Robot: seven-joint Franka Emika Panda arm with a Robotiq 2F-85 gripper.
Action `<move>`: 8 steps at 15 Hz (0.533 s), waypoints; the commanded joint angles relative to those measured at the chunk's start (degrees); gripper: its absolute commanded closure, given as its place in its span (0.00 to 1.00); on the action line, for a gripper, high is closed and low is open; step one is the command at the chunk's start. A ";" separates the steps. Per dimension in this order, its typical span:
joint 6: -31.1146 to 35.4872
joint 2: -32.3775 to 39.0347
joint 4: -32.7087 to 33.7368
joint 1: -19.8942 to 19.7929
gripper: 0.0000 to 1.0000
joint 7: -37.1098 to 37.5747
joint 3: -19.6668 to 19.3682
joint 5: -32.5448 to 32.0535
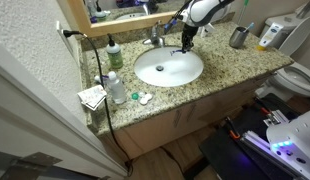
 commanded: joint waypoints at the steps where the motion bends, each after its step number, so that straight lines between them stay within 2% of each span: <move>1: 3.46 -11.68 -13.63 -1.10 0.96 1.27 -0.60 2.00; 3: 7.51 -16.71 -19.64 -1.52 0.96 5.14 -1.95 4.68; 6: 15.64 -23.35 -29.28 -3.50 0.96 2.00 -2.75 14.53; 7: 19.66 -23.54 -30.52 -3.13 0.96 1.15 -3.13 17.38; 8: 13.35 -19.77 -24.36 -1.40 0.85 3.19 -4.18 13.18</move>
